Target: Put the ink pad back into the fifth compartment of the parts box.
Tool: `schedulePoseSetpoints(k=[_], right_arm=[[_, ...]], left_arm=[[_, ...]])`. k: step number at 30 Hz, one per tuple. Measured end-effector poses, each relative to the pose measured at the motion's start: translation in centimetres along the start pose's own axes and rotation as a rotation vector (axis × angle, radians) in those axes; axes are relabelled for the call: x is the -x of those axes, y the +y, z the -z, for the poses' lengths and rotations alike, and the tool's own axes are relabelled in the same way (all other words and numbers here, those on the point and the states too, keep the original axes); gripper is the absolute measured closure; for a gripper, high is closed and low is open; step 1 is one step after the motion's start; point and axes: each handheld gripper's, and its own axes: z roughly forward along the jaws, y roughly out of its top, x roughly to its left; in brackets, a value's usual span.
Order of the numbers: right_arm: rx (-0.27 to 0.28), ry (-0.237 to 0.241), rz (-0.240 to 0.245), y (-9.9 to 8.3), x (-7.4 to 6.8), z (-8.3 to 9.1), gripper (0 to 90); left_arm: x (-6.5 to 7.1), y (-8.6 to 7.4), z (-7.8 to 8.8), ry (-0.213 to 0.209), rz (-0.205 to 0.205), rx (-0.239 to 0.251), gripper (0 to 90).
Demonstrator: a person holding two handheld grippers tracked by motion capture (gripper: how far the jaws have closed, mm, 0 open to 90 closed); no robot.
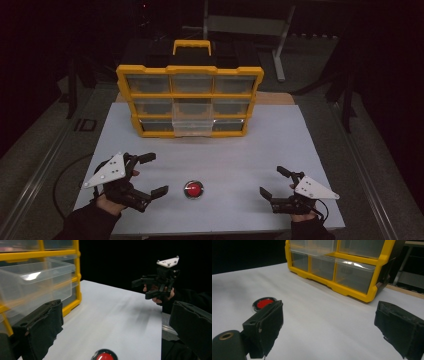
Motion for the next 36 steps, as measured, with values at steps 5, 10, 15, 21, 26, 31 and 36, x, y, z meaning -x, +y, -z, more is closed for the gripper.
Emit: schedulePoseSetpoints(k=[5,10,15,21,26,31,36], right_arm=[[-0.001,0.004,-0.001,0.0,0.0,0.0,8.9],[0.001,0.005,-0.002,0.0,0.0,0.0,8.9],[-0.002,0.006,0.001,0.0,-0.1,0.0,8.9],[-0.002,0.009,0.001,0.0,-0.1,-0.1,8.9],[-0.003,0.010,0.002,0.0,-0.1,-0.1,8.9],[-0.004,0.015,0.000,0.0,-0.2,-0.1,8.9],[-0.007,0.017,0.002,0.0,-0.2,-0.1,8.9]], left_arm=[[0.2,0.4,-1.3,-0.041,-0.020,-0.001,0.2],[0.1,0.4,-2.4,-0.076,-0.028,-0.027,0.2],[0.1,0.0,-3.5,-0.100,-0.038,-0.052,0.2],[-0.2,-1.0,-5.0,-0.092,-0.057,-0.086,0.3],[-0.2,-2.3,-6.3,-0.111,-0.074,-0.137,0.2],[-0.3,-3.6,-7.4,-0.140,-0.074,-0.174,0.3],[-0.7,-4.6,-8.2,-0.156,-0.075,-0.210,0.3]])
